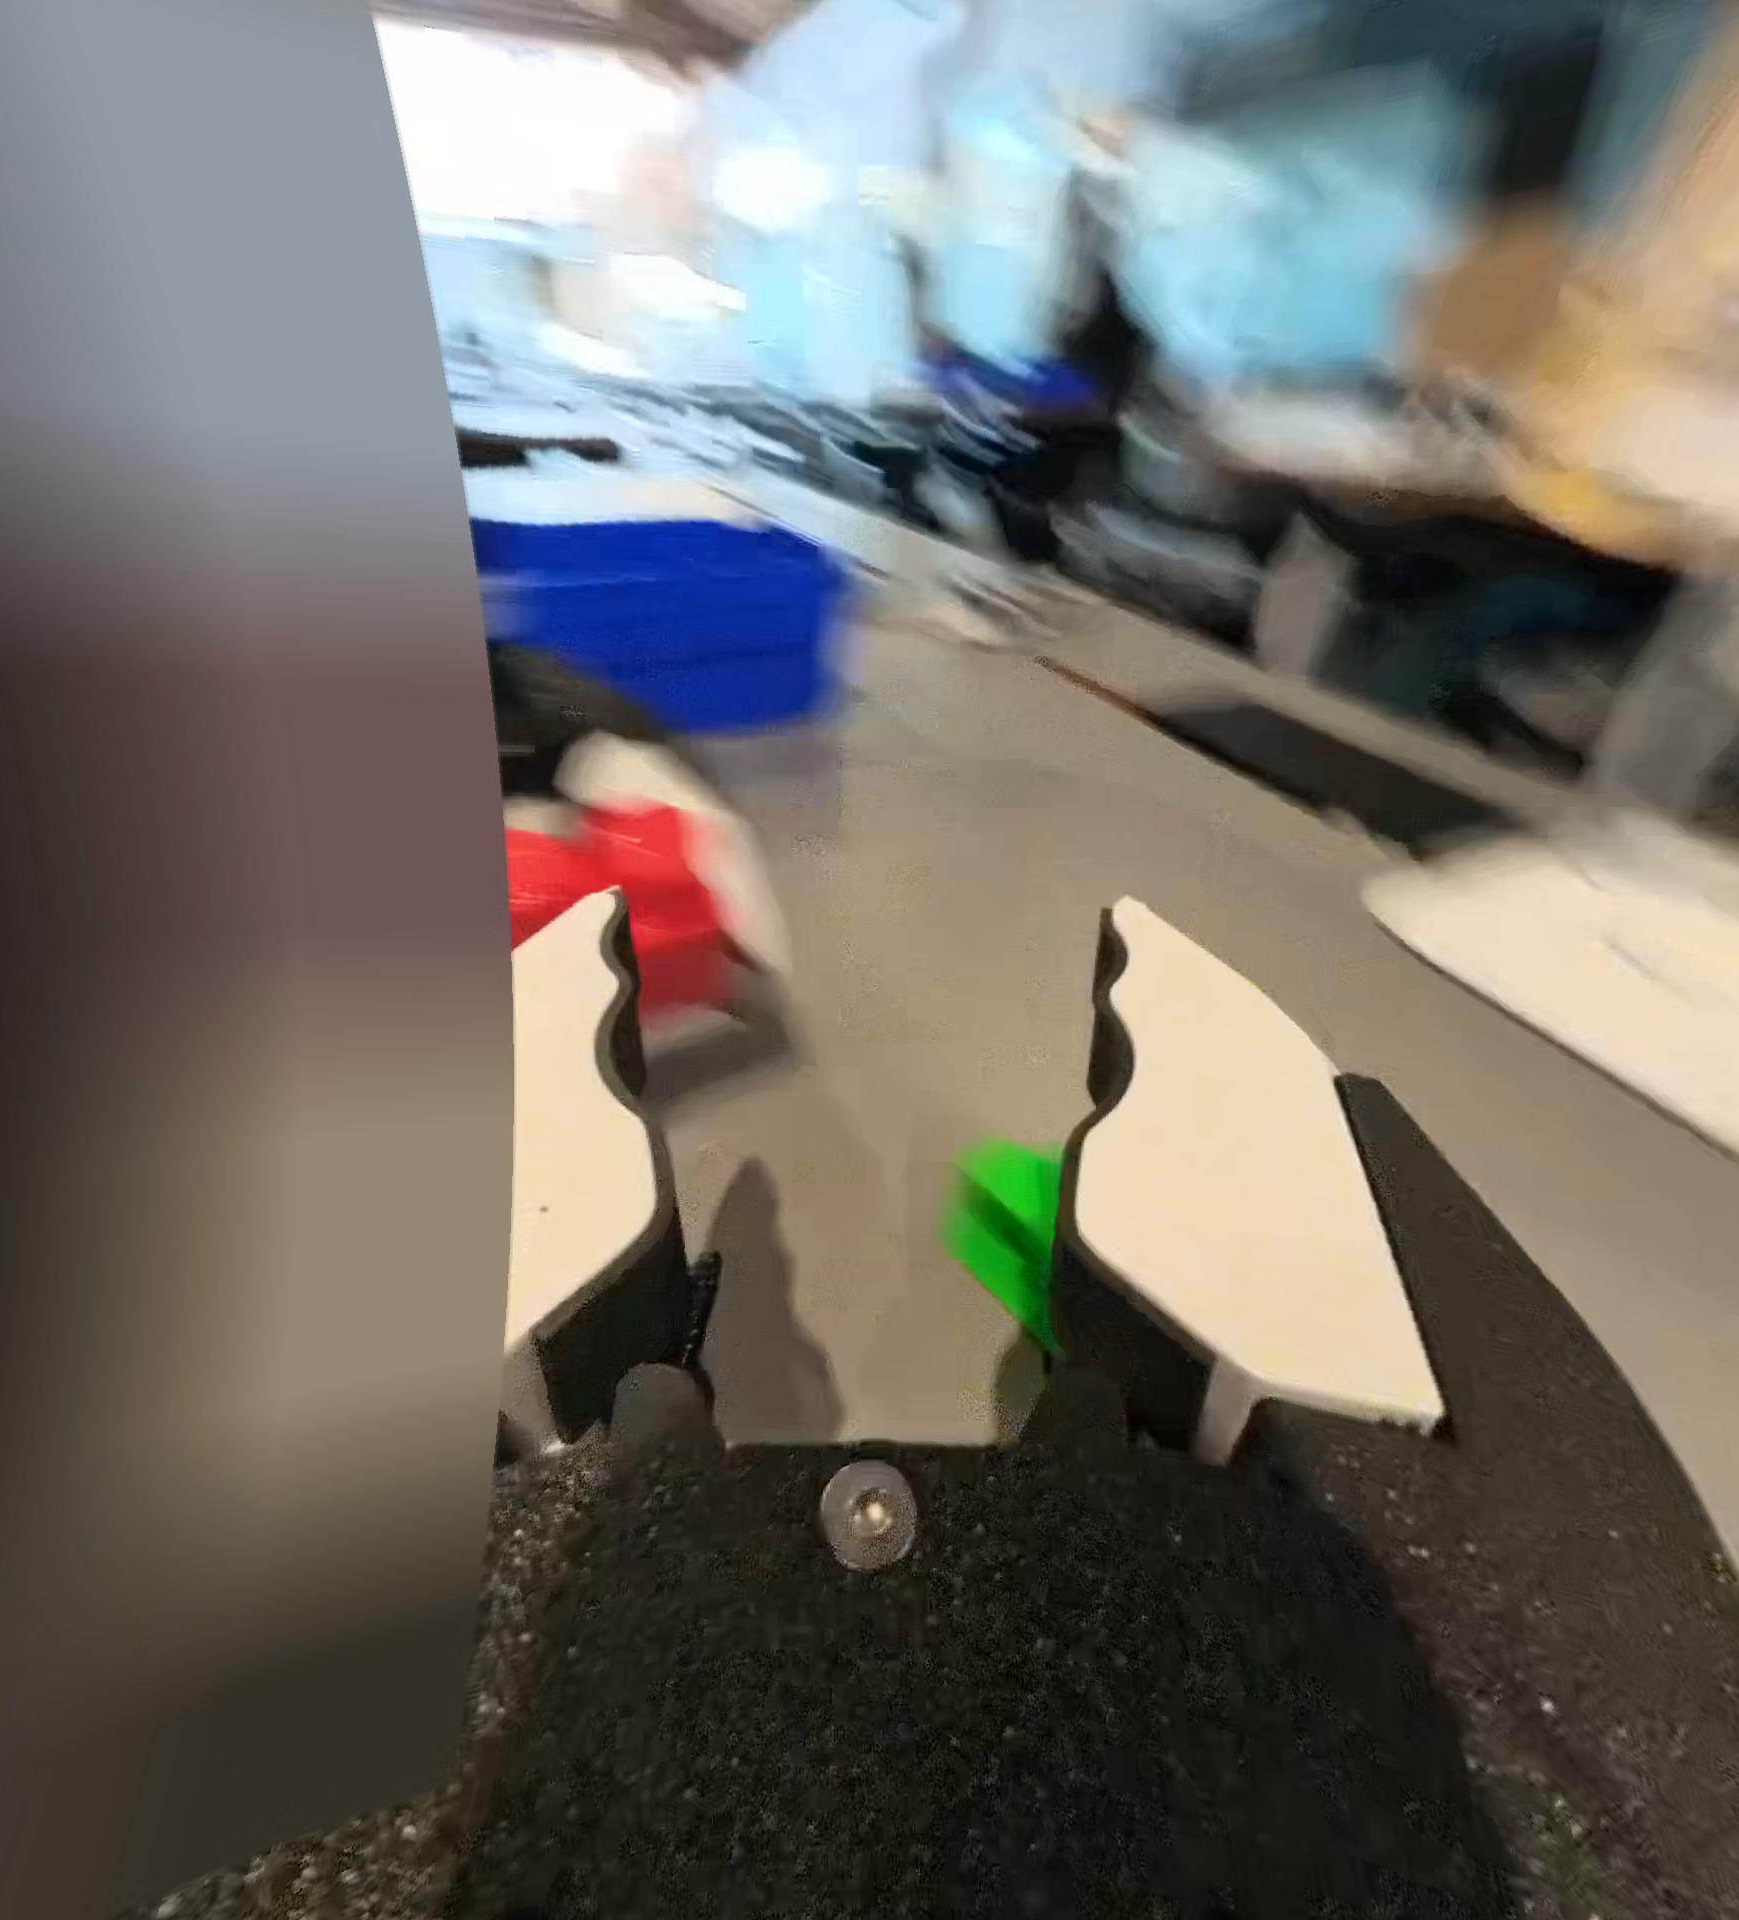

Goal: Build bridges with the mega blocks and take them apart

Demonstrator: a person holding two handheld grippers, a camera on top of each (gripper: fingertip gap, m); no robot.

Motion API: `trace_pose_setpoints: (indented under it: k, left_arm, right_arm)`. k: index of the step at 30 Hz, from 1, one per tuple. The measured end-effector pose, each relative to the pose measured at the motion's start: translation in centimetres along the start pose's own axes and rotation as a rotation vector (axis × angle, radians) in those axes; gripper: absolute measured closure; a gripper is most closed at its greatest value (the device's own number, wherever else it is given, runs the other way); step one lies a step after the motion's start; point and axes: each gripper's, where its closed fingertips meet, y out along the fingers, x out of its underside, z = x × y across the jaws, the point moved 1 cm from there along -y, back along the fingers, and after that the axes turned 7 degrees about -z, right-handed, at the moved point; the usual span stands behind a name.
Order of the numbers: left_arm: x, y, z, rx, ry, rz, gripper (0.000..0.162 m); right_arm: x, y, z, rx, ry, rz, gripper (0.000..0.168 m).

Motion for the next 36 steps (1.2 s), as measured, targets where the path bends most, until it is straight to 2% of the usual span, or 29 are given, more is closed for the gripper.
trace_pose_setpoints:
  k: [2,5,7,9,11,15,18,20,21,25,29,33,36]
  left_arm:
    - [0.0,-0.3,-1.0,-0.062,-0.005,0.02,0.086]
    - [-0.4,-0.7,-1.8,-0.109,-0.034,0.065,0.086]
    - [-0.6,-0.9,-2.1,-0.13,-0.036,0.084,0.086]
    - [-0.6,-1.0,-2.2,-0.14,-0.03,0.091,0.086]
    - [-0.7,-1.0,-2.2,-0.139,-0.029,0.094,0.086]
    - [-0.7,-1.1,-2.2,-0.128,-0.04,0.105,0.086]
    - [-0.8,-1.2,-2.2,-0.121,-0.05,0.11,0.086]
    - [-0.8,-1.2,-2.2,-0.117,-0.05,0.111,0.086]
    - [-0.8,-1.2,-2.1,-0.115,-0.048,0.112,0.086]
    - [-0.8,-1.1,-2.0,-0.118,-0.034,0.106,0.086]
    - [-0.7,-1.1,-2.0,-0.126,-0.023,0.1,0.086]
    - [-0.7,-1.1,-2.0,-0.13,-0.028,0.1,0.086]
    - [-0.7,-1.1,-2.1,-0.132,-0.034,0.102,0.086]
  right_arm:
    - [1.4,-0.3,2.9,0.077,0.098,-0.147,0.09]
    - [4.6,0.0,5.4,0.083,0.232,-0.406,0.09]
    - [5.7,0.4,6.7,0.079,0.277,-0.496,0.097]
    - [6.3,0.8,7.1,0.034,0.301,-0.582,0.098]
    - [6.7,1.2,6.8,-0.049,0.267,-0.654,0.095]
    - [8.4,1.8,6.3,-0.151,0.044,-0.803,0.081]
    - [9.8,2.1,5.9,-0.21,-0.051,-0.903,0.082]
    - [10.7,2.1,5.8,-0.218,-0.094,-0.965,0.09]
    - [11.0,2.1,5.9,-0.209,-0.112,-0.983,0.1]
    - [10.9,2.4,5.3,-0.169,-0.149,-0.954,0.115]
    - [9.8,2.1,5.2,0.024,-0.424,-0.861,0.118]
    - [8.2,1.1,4.9,0.272,-1.001,-0.822,0.118]
    - [7.9,0.6,4.0,0.349,-1.372,-0.852,0.118]
